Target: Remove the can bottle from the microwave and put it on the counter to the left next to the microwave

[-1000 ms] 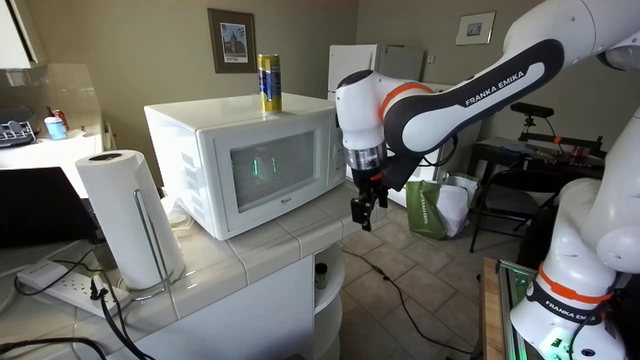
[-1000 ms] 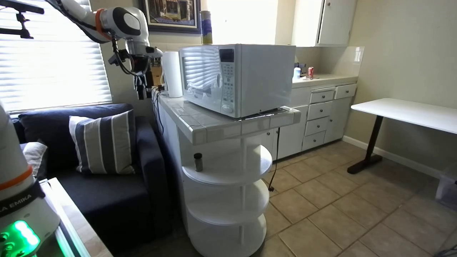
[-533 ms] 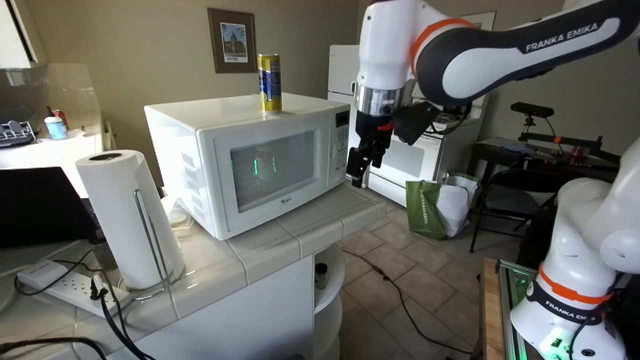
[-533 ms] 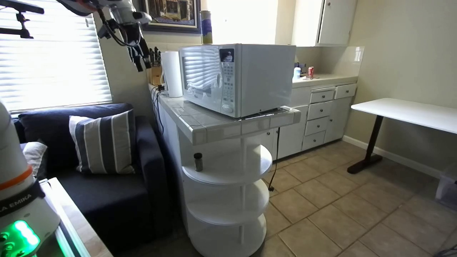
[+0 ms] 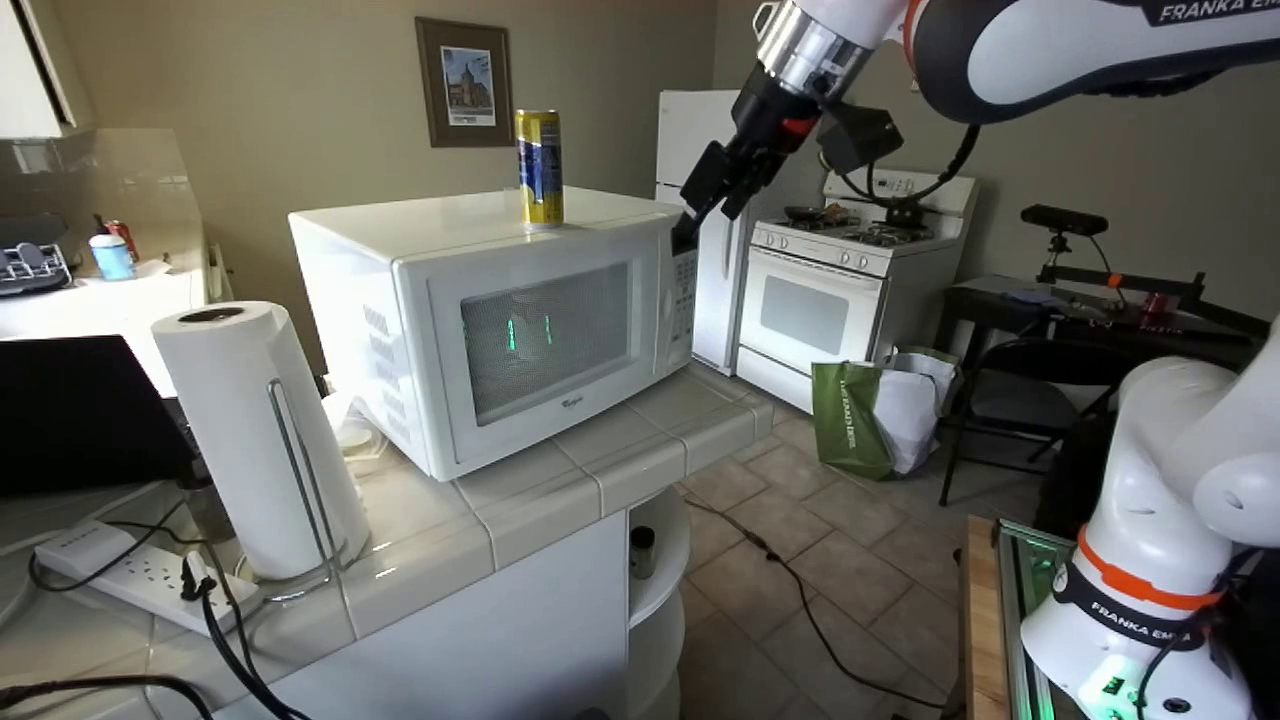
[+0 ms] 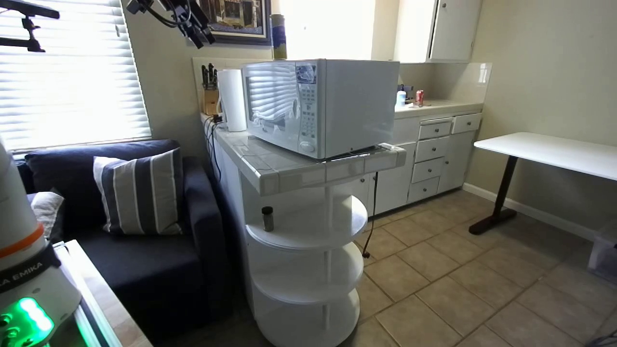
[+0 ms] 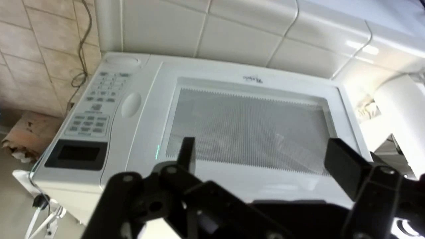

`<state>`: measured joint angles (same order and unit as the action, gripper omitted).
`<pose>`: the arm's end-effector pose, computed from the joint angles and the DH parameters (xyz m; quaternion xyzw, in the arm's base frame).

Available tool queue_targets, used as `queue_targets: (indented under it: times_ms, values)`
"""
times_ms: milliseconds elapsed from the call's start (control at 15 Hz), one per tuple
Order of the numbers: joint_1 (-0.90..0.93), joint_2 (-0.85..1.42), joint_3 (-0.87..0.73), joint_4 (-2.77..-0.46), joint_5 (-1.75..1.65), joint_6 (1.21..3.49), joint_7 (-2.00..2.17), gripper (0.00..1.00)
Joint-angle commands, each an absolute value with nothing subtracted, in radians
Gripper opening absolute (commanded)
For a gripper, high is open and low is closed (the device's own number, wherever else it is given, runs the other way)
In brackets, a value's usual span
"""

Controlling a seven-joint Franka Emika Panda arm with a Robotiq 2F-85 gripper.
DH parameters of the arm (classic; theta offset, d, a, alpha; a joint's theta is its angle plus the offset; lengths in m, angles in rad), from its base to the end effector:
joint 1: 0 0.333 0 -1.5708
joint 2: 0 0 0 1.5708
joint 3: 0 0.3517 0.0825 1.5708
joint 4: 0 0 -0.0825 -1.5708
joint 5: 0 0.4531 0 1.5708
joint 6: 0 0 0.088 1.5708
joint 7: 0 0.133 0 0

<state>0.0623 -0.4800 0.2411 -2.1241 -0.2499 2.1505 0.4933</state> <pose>0.4891 0.1598 0.6541 0.9543 -0.0493 0.2868 0.0680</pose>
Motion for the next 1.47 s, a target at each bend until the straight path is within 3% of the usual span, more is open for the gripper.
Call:
queue_targets:
  times_ms: [0,600,1400]
  values:
    - [0.036,-0.49,0.207,-2.13,-0.247,2.301,0.429,1.0]
    - [-0.028,-0.419,0.147,-2.06,-0.219,2.505,0.329,1.0]
    - [-0.033,-0.419,0.153,-2.062,-0.213,2.49,0.329,1.0]
